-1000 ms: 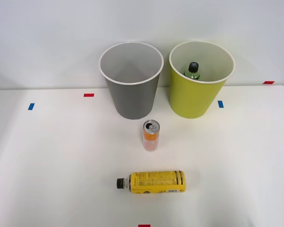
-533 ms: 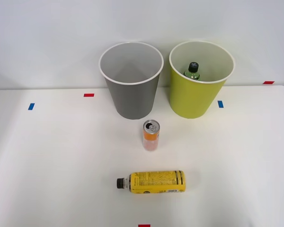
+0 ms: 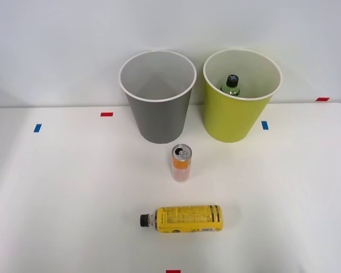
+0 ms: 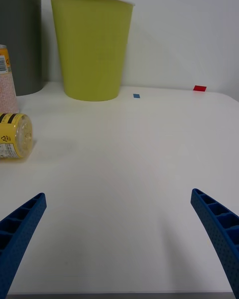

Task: Put cans in the gray bin, plastic bottles in the light green bin

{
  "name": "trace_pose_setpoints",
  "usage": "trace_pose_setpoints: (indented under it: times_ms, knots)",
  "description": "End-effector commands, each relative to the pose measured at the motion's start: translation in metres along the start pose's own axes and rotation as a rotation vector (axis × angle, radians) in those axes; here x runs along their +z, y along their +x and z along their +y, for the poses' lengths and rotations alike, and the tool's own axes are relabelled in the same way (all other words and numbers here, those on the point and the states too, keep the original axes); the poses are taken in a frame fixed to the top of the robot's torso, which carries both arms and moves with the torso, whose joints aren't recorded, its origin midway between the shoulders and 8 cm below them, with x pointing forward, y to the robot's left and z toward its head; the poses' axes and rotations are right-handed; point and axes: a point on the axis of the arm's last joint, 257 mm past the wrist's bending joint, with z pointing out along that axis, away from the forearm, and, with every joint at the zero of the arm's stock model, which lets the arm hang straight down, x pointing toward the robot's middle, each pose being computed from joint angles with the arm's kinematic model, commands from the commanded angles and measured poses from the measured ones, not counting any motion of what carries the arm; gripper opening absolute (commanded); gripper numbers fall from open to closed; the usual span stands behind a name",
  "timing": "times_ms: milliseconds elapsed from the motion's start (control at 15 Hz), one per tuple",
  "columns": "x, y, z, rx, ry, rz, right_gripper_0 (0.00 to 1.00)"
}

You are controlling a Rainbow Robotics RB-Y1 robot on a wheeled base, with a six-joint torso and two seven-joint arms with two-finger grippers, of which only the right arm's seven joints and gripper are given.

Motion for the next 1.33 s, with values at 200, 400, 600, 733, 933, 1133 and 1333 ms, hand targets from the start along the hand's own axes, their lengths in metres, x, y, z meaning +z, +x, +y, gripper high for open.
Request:
trace_pose_setpoints:
  times_ms: [200,400,600,733,933,1133,1333]
  knots:
    - [0.0,0.0,-0.0001,0.0,0.0,0.0,1.0]
    - [0.0,0.0,-0.0001,0.0,0.0,0.0,1.0]
    - [0.0,0.0,-0.0001,0.0,0.0,0.0,1.0]
    - [0.0,0.0,-0.0001,0.0,0.0,0.0,1.0]
    - [0.0,0.0,-0.0001,0.0,0.0,0.0,1.0]
    - [0.0,0.0,-0.0001,0.0,0.0,0.0,1.0]
    - [0.0,0.0,-0.0001,0.0,0.0,0.0,1.0]
